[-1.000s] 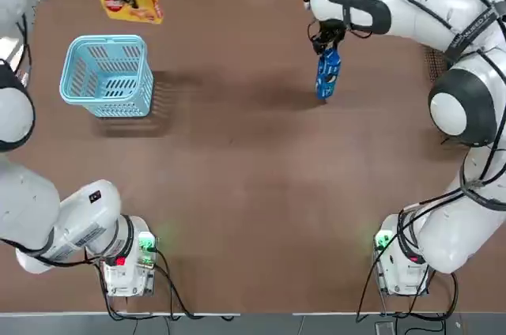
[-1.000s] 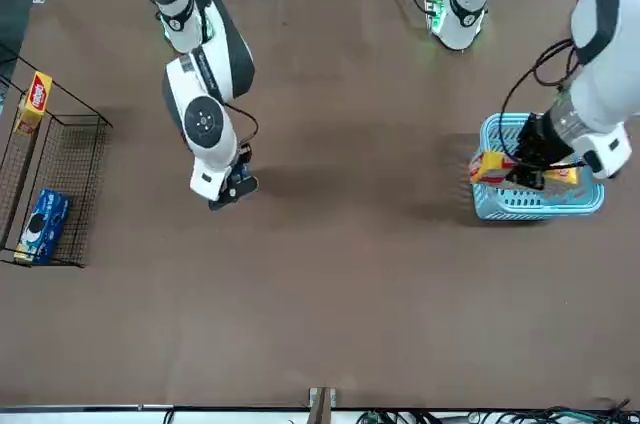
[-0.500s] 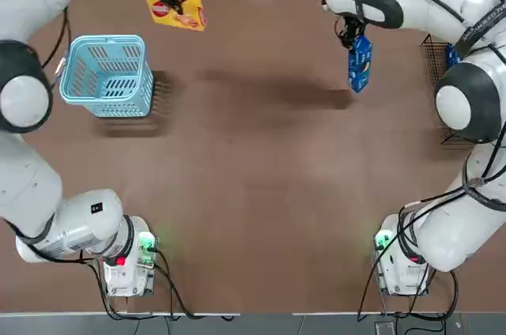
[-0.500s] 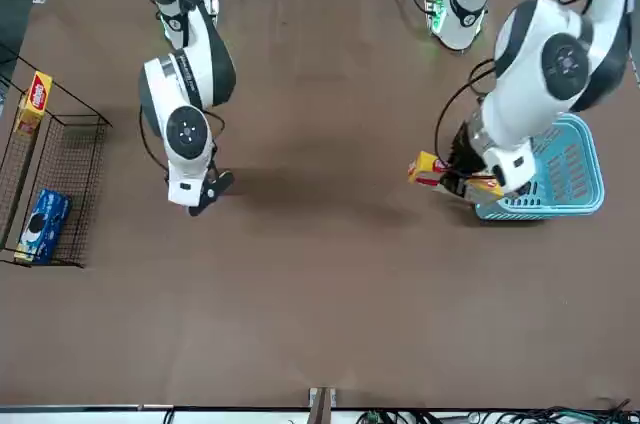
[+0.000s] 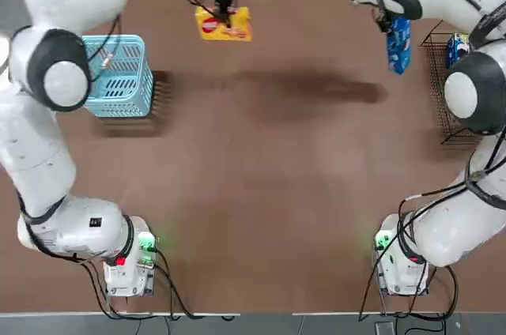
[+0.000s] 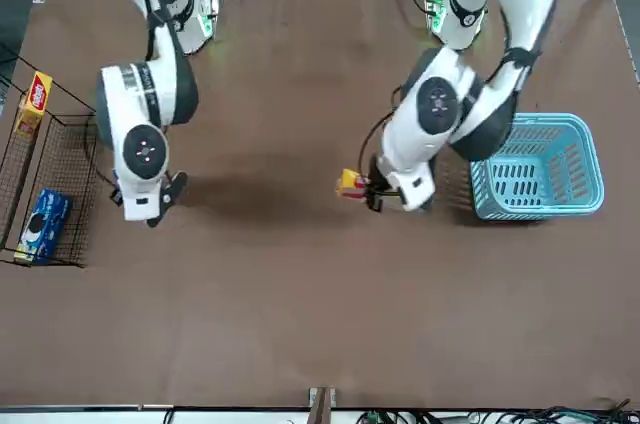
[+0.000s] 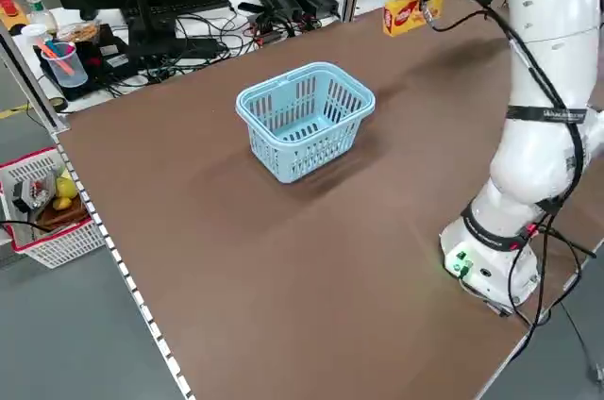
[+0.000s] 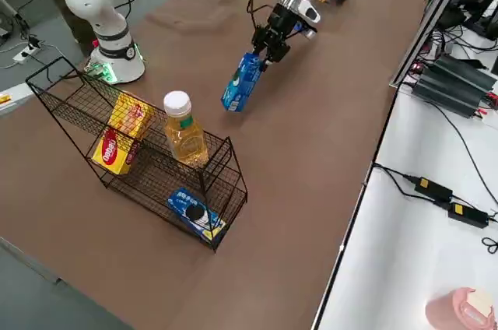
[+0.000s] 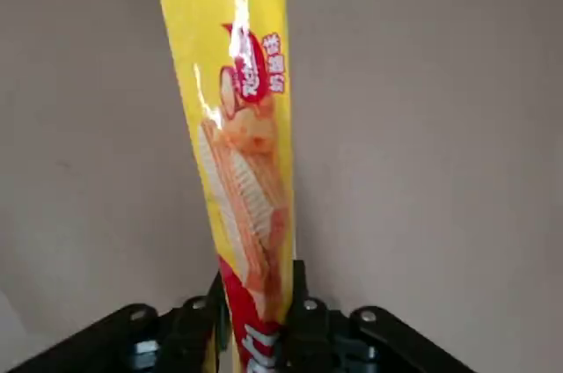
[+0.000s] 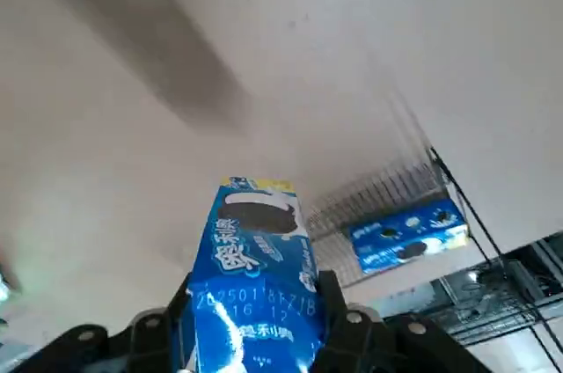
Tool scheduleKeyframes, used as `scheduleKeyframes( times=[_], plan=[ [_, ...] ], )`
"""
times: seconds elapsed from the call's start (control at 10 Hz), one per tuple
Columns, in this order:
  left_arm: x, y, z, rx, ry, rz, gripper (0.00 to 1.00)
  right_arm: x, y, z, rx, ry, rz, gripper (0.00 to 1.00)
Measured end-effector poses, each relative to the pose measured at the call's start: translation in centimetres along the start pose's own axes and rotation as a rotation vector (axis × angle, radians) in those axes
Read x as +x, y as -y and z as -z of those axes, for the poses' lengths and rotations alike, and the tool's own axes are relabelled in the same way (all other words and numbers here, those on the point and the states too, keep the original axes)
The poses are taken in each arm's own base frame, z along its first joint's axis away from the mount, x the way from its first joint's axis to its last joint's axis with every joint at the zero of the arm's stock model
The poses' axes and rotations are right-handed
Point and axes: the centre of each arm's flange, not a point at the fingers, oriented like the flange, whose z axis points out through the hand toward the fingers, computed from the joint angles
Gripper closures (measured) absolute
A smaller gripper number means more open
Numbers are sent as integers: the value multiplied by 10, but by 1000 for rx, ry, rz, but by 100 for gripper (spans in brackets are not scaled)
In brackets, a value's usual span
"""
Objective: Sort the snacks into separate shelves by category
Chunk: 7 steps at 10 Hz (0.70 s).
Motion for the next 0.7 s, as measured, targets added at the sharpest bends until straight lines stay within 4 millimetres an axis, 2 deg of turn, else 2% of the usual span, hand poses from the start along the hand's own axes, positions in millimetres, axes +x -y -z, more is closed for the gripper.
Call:
scheduleKeyframes(
  times=[0.2, 0.4, 0.7],
  plan=[
    [-38, -4, -46, -54, 6, 58, 73, -15, -17, -15, -8, 31, 23, 43],
    [-80, -9, -62, -141, 17, 41, 73, -14, -17, -31, -21, 55, 42, 44],
    [-151, 9, -98, -198, 70, -33, 73, -21, -14, -71, -13, 93, 63, 45]
  ],
)
